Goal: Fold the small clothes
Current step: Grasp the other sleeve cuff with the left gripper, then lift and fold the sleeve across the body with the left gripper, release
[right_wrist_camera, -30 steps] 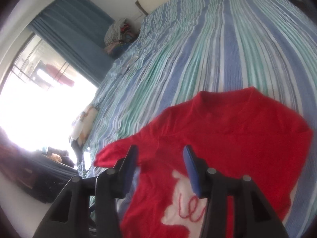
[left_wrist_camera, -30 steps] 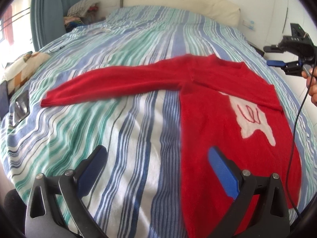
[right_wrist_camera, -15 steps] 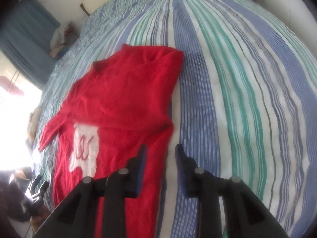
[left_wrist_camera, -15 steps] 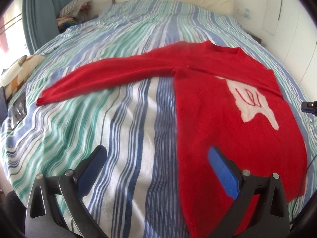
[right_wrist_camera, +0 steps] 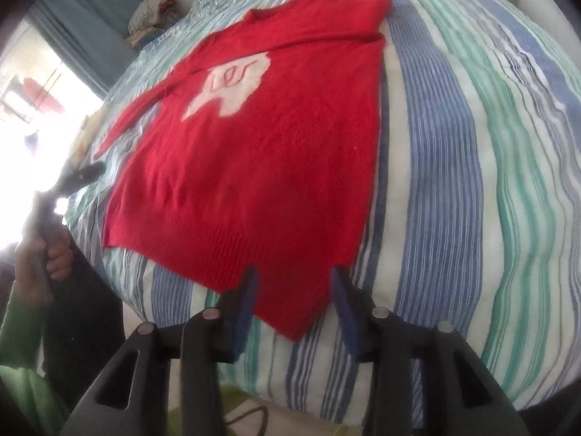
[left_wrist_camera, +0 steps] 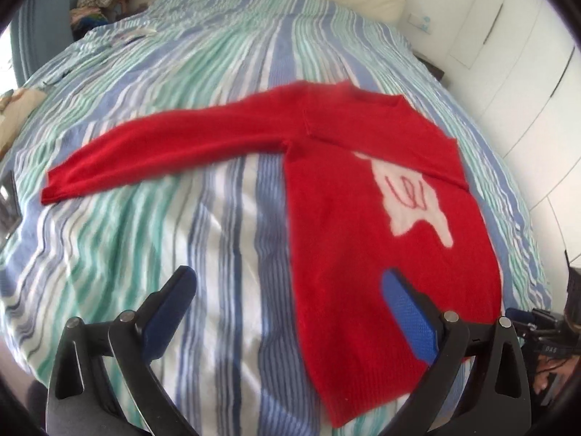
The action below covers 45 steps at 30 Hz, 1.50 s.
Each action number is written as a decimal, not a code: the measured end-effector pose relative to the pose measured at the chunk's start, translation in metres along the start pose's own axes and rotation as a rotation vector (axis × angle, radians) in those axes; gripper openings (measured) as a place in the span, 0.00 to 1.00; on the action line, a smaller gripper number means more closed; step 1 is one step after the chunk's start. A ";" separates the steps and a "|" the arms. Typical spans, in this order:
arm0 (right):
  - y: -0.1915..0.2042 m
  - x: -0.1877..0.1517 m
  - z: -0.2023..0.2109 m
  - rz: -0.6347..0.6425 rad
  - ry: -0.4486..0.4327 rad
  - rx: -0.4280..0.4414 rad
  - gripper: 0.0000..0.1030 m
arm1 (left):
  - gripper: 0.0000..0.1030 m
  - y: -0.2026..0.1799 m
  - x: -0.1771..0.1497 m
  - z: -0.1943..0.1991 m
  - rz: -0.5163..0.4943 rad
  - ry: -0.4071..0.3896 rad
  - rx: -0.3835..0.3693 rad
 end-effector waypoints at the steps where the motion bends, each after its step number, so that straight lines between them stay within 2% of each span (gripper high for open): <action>1: 0.006 0.003 0.004 0.026 -0.019 -0.006 0.46 | 0.99 0.017 0.015 0.002 0.022 -0.010 0.013; 3: 0.017 0.009 0.005 0.076 -0.040 -0.013 0.46 | 0.99 0.060 0.044 -0.005 0.071 -0.011 0.055; 5: 0.026 0.014 0.001 0.092 -0.052 -0.001 0.46 | 0.99 0.112 0.062 -0.022 0.140 0.008 0.127; 7: 0.033 0.018 -0.006 0.082 -0.061 0.031 0.46 | 0.99 0.165 0.068 -0.045 0.234 0.053 0.219; 10: 0.045 0.013 -0.017 0.080 -0.054 0.074 0.46 | 0.99 0.226 0.069 -0.080 0.330 0.123 0.299; 11: 0.053 0.009 -0.022 0.086 -0.049 0.084 0.46 | 0.99 0.239 0.067 -0.091 0.353 0.148 0.311; 13: 0.065 0.006 -0.032 0.097 -0.034 0.110 0.46 | 0.98 0.252 0.063 -0.109 0.399 0.189 0.286; 16: 0.081 0.001 -0.043 0.114 -0.008 0.137 0.46 | 0.97 0.254 0.059 -0.128 0.447 0.219 0.235; 17: 0.085 0.000 -0.047 0.121 0.002 0.142 0.46 | 0.94 0.252 0.058 -0.134 0.451 0.228 0.222; 20: 0.092 -0.004 -0.050 0.142 0.015 0.140 0.46 | 0.78 0.249 0.058 -0.147 0.421 0.259 0.256; 22: 0.093 -0.004 -0.048 0.146 0.010 0.138 0.46 | 0.55 0.247 0.059 -0.145 0.393 0.242 0.270; 23: 0.093 -0.004 -0.047 0.144 0.003 0.137 0.46 | 0.18 0.246 0.061 -0.141 0.392 0.236 0.256; 24: 0.092 -0.004 -0.045 0.140 -0.004 0.136 0.46 | 0.07 0.247 0.064 -0.134 0.408 0.231 0.222; 27: 0.087 -0.003 -0.037 0.123 -0.035 0.135 0.46 | 0.07 0.240 0.088 -0.100 0.385 0.151 0.220; 29: 0.082 -0.004 -0.031 0.112 -0.056 0.138 0.46 | 0.07 0.219 0.115 -0.070 0.344 0.089 0.191; 31: 0.079 -0.005 -0.025 0.109 -0.080 0.138 0.46 | 0.07 0.180 0.144 -0.038 0.267 0.018 0.138; 34: 0.074 -0.008 -0.016 0.109 -0.113 0.131 0.46 | 0.07 0.092 0.188 0.003 0.115 -0.075 0.018; 37: 0.067 -0.012 -0.008 0.104 -0.138 0.115 0.46 | 0.07 -0.008 0.214 0.033 -0.030 -0.142 -0.122; 41: 0.054 -0.018 0.006 0.087 -0.187 0.087 0.46 | 0.09 -0.126 0.219 0.037 -0.170 -0.145 -0.294; 43: 0.046 -0.021 0.011 0.062 -0.207 0.080 0.46 | 0.31 -0.172 0.209 0.019 -0.232 -0.098 -0.338; 44: 0.043 -0.022 0.013 0.051 -0.216 0.076 0.46 | 0.65 -0.186 0.203 0.008 -0.245 -0.064 -0.336; 45: 0.039 -0.023 0.016 0.042 -0.224 0.069 0.46 | 0.80 -0.193 0.196 -0.001 -0.245 -0.048 -0.330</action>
Point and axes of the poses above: each gripper's, at about its wrist camera, not at the fingertips, and z roughly against the way its jaws point, y to its left, x to its top, the point moved 3 cm from there along -z, roughly the way its jaws point, and after that the axes turned 14 degrees about x, right-handed, at the moved point
